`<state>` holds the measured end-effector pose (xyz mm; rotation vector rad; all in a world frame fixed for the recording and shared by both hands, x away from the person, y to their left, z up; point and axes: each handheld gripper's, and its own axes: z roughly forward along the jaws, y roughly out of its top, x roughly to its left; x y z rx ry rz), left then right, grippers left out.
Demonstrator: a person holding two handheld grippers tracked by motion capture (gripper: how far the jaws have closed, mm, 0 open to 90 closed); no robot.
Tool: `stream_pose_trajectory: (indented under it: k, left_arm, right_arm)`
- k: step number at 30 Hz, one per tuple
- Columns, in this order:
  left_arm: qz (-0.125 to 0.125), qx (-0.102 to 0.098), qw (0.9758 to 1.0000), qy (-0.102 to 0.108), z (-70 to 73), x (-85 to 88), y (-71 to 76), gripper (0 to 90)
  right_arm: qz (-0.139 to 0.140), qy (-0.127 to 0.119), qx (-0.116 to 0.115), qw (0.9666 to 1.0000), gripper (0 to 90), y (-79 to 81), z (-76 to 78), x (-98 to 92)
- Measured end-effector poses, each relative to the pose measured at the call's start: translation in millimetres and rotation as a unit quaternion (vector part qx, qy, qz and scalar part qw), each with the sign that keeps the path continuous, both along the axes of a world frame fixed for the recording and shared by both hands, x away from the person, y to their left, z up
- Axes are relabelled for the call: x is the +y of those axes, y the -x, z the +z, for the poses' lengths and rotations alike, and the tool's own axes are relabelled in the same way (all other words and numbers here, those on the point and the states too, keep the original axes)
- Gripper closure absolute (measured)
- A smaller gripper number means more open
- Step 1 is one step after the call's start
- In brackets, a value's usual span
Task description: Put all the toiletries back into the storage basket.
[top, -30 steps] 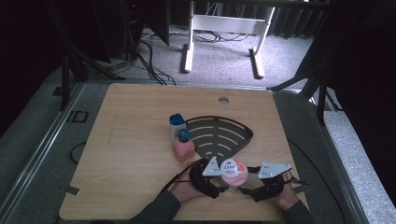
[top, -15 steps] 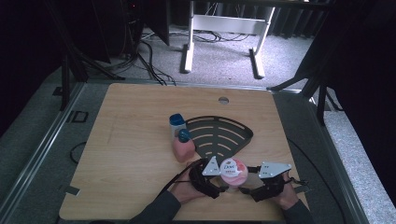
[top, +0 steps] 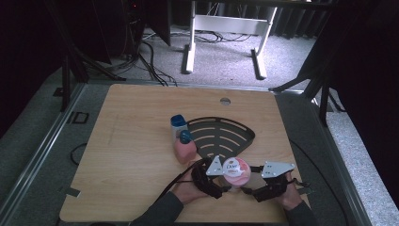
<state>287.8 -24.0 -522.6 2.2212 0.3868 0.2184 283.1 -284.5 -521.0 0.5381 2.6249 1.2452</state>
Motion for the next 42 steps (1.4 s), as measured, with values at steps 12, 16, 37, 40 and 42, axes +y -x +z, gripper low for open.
stream_pose_trajectory:
  k: [12, 16, 37, 40, 42]
  left_arm:
    - [0.003, 0.000, 1.0000, 0.002, 7.1, -0.5, -3.7, 19.7]
    - [0.003, -0.001, 1.0000, 0.003, 10.3, 0.4, -5.4, 19.7]
    - [0.019, -0.004, 0.9998, 0.011, 22.2, -0.7, -15.5, 19.5]
    - [0.019, -0.007, 0.9998, 0.007, 23.7, -1.8, -17.0, 19.5]
    - [0.020, -0.007, 0.9997, 0.009, 24.3, -2.3, -17.9, 19.5]
  right_arm:
    - [-0.002, -0.001, -0.010, 0.9999, 18.6, -2.8, 7.0, -0.1]
    - [-0.001, -0.002, -0.015, 0.9999, 18.5, -4.1, 10.9, 0.3]
    - [-0.007, -0.011, -0.025, 0.9996, 18.4, -15.6, 22.7, 0.0]
    - [-0.007, -0.008, -0.027, 0.9996, 18.4, -17.4, 24.4, 0.0]
    - [-0.007, -0.007, -0.027, 0.9996, 18.4, -17.8, 24.8, 0.1]
